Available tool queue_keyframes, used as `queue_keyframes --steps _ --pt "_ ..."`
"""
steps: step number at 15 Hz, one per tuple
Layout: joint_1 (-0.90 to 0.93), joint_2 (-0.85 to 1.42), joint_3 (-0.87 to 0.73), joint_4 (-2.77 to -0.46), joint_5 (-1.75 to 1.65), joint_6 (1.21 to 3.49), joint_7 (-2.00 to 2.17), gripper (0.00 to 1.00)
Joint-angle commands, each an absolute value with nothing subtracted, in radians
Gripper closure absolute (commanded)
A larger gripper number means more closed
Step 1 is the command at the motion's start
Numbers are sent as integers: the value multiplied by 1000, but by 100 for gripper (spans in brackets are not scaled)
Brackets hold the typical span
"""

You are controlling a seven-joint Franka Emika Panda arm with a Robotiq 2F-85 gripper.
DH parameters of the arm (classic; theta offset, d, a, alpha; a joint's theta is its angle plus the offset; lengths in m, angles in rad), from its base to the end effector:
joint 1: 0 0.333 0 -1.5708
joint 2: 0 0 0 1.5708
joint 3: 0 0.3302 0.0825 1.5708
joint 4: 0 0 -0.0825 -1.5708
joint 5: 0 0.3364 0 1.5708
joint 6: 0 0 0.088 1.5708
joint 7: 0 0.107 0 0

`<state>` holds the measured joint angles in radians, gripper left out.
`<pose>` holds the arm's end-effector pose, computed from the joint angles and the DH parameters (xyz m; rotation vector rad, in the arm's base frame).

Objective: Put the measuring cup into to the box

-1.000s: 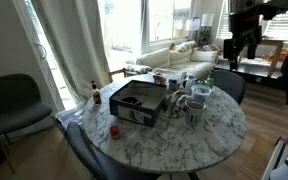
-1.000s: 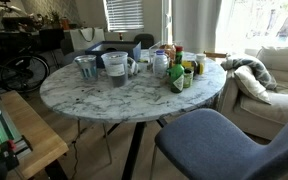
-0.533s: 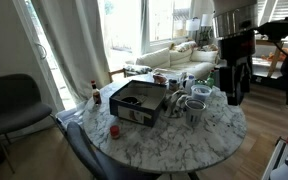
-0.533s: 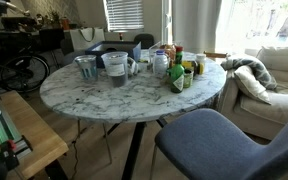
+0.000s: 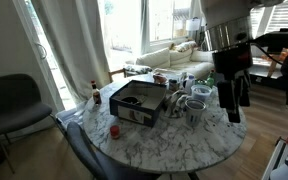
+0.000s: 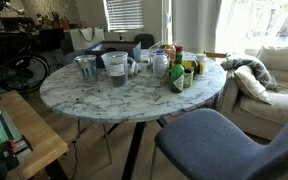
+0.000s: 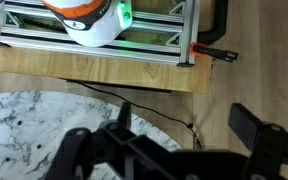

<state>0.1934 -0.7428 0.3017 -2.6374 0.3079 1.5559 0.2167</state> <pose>0.1902 0.1505 0.4631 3.0748 0.1758 -0.5696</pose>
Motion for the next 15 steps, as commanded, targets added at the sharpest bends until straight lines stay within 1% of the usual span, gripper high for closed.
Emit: queue_keyframes --steps 1,4,5,6,7,8,9,10,12,14,15 --pt "200 -742 295 -2636 304 1555 220 0" --pt "258 -658 332 -2682 521 1818 196 0" --pt "266 -616 374 -2694 598 1899 157 0" --pt "312 -558 375 -2699 643 1979 137 0" --pt "315 -508 421 -2701 692 2061 93 0" --pt "350 -438 429 -2694 718 2146 76 0" --pt "331 -371 487 -2676 728 2225 59 0" --pt "322 -314 521 -2658 687 2291 63 0" --pt "324 -219 536 -2634 502 2418 121 0" --pt "205 -185 636 -2622 324 2494 181 0" --pt "271 -154 543 -2599 244 2499 245 0"
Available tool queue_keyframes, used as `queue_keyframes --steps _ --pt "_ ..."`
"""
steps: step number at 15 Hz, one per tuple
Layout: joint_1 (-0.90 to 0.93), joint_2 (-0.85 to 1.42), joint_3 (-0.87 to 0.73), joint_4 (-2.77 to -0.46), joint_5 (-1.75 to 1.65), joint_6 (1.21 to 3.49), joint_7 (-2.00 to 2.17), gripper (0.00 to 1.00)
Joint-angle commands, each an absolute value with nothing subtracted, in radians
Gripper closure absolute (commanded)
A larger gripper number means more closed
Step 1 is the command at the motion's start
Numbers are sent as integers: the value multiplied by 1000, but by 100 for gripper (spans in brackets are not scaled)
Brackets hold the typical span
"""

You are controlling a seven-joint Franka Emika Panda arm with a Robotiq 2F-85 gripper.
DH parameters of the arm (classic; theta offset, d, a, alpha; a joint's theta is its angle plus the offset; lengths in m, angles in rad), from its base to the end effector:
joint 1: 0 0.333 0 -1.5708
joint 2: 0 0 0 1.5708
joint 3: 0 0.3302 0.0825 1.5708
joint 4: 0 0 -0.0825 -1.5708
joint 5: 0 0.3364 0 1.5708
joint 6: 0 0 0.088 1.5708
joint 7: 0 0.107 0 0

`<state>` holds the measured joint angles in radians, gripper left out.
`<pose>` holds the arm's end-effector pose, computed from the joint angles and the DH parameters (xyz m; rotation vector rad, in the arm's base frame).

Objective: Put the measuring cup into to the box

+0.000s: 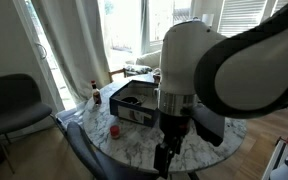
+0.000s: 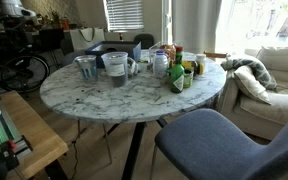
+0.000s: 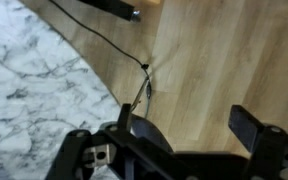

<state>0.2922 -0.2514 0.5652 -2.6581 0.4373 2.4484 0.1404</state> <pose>0.2486 0.2852 0.3613 -2.9483 -0.5487 0.0698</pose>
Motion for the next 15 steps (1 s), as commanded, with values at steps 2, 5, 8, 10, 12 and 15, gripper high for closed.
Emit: queue_keyframes --steps 2,5,8,10,12,15 --pt "321 -188 507 -2629 291 2490 216 0" --pt "317 -158 492 -2601 258 2490 225 0" --pt "345 -110 455 -2595 345 2604 140 0" --pt "358 -62 429 -2588 375 2697 111 0" --pt "358 -7 410 -2583 369 2789 80 0" --pt "326 66 381 -2589 206 2885 112 0"
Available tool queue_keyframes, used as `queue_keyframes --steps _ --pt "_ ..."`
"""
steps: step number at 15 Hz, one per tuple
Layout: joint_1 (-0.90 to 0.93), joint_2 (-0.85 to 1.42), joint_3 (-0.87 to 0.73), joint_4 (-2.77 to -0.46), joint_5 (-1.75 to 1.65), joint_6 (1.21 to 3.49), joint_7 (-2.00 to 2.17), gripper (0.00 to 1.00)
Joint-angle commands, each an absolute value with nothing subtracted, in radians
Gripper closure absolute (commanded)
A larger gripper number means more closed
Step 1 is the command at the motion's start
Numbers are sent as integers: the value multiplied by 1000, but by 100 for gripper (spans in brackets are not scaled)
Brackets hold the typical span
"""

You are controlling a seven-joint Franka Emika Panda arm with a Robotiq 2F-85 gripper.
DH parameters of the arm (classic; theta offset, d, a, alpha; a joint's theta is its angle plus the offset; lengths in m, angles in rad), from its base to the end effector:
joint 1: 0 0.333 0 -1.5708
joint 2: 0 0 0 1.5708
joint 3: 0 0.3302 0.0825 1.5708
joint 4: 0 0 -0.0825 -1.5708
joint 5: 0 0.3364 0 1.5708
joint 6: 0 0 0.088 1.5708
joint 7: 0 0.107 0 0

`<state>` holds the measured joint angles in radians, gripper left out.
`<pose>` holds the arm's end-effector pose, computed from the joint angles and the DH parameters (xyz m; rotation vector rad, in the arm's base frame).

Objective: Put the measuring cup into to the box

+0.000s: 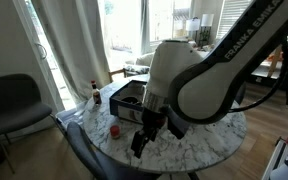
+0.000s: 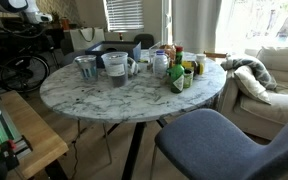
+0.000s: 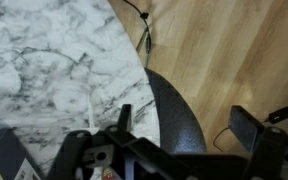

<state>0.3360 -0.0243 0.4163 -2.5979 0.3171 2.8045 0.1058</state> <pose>0.3264 0.2851 0.3399 -2.8744 -0.5230 -0.2254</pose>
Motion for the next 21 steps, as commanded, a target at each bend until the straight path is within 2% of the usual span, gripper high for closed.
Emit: queue_keyframes --steps 1,5,8,10,14,17,19,21 --pt "321 87 363 -2591 127 2906 135 0" --pt "361 138 220 -2579 -197 2946 298 0" --pt "404 186 141 -2526 -406 2912 486 5" --pt "439 214 110 -2493 -481 2894 595 17" --pt "511 275 67 -2438 -580 2870 770 55" --pt "518 316 56 -2402 -561 2861 807 56" --pt "514 340 50 -2381 -544 2857 820 50" --pt "507 357 47 -2361 -528 2860 829 51"
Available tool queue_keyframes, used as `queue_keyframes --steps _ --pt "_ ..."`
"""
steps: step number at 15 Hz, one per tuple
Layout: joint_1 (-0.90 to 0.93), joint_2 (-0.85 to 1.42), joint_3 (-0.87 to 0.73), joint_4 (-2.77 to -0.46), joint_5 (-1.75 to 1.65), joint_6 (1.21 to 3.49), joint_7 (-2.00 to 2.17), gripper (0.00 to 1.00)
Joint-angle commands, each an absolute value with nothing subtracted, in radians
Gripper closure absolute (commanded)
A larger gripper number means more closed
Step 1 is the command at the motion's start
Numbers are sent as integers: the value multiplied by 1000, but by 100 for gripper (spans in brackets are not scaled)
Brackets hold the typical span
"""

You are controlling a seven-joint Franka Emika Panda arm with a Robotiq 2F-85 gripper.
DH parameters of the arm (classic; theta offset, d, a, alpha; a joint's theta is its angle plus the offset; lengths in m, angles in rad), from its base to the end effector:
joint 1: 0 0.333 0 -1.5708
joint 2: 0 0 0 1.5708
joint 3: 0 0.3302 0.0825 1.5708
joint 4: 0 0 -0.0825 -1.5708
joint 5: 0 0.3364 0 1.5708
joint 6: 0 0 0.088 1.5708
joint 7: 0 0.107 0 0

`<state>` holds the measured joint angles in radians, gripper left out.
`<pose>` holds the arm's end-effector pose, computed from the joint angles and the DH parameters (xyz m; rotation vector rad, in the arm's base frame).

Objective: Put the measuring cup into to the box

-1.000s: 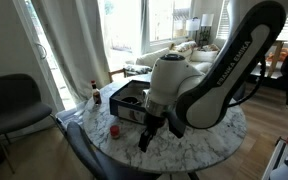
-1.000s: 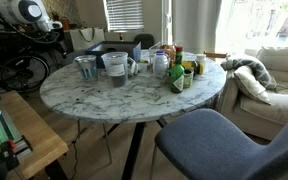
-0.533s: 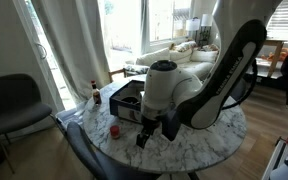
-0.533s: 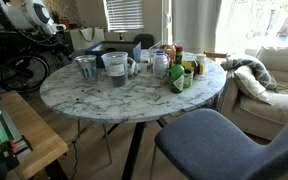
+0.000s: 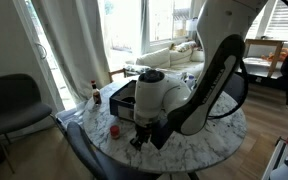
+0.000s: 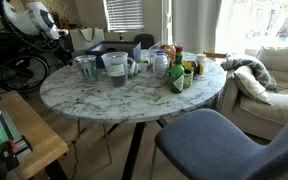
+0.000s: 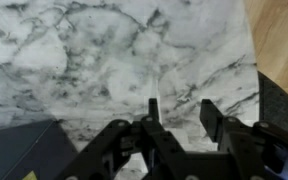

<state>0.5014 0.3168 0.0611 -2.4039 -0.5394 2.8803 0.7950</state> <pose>0.3993 0.2866 0.2536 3.0678 0.4227 0.3494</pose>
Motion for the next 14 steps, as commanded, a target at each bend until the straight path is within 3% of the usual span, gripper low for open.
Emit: queue_keyframes --steps 1,3,5,6,8,14 --pt "503 362 49 -2353 -519 2859 830 52" --pt "494 382 50 -2336 -509 2857 825 59" --pt "490 394 50 -2325 -507 2853 821 84" --pt "487 396 50 -2321 -506 2851 818 84" --pt "480 392 51 -2319 -503 2848 813 100" --pt "391 288 153 -2372 -316 2906 660 98"
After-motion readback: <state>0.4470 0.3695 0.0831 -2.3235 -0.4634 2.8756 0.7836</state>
